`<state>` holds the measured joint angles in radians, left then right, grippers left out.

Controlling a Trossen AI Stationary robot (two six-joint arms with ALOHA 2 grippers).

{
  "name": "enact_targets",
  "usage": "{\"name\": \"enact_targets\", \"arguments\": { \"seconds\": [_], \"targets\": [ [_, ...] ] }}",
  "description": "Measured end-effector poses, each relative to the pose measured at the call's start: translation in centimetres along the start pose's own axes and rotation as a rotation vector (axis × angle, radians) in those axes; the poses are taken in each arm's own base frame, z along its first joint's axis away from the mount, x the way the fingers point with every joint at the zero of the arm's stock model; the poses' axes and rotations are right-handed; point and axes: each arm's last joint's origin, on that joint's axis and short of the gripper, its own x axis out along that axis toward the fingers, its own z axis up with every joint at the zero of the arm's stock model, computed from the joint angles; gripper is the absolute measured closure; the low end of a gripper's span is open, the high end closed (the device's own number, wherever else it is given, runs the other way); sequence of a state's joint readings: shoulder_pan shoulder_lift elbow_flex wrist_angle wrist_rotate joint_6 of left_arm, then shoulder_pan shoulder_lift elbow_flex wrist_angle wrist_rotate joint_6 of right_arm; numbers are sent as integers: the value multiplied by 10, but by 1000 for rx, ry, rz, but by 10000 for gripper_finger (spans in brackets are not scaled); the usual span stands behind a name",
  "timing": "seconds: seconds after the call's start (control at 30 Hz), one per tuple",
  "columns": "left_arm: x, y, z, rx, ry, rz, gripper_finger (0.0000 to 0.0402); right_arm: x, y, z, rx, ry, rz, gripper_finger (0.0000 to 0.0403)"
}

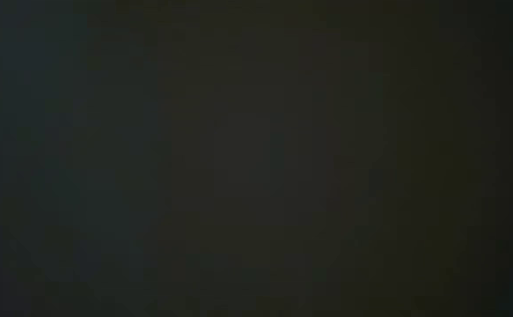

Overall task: Sort silverware
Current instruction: Put the silver knife into the middle section of the white silverware tray

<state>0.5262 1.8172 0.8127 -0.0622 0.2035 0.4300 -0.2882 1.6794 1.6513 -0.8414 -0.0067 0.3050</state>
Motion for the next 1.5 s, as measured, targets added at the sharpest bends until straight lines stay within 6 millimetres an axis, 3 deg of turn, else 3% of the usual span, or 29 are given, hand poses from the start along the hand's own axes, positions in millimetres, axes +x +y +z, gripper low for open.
{"name": "enact_targets", "arguments": {
  "seconds": [0.2,0.43,0.87,1.5],
  "targets": [
    [-1,-1,0,-18,7,-2,382,0,0,0,-11,1,0,325],
    [-7,-1,3,-86,9,8,362,0,0,0,-26,1,0,325],
    [-30,1,17,-165,-47,21,361,0,0,0,-27,0,0,325],
    [-32,-2,15,-301,-17,-32,366,0,-1,-3,-106,28,-8,325]
  ]
}}
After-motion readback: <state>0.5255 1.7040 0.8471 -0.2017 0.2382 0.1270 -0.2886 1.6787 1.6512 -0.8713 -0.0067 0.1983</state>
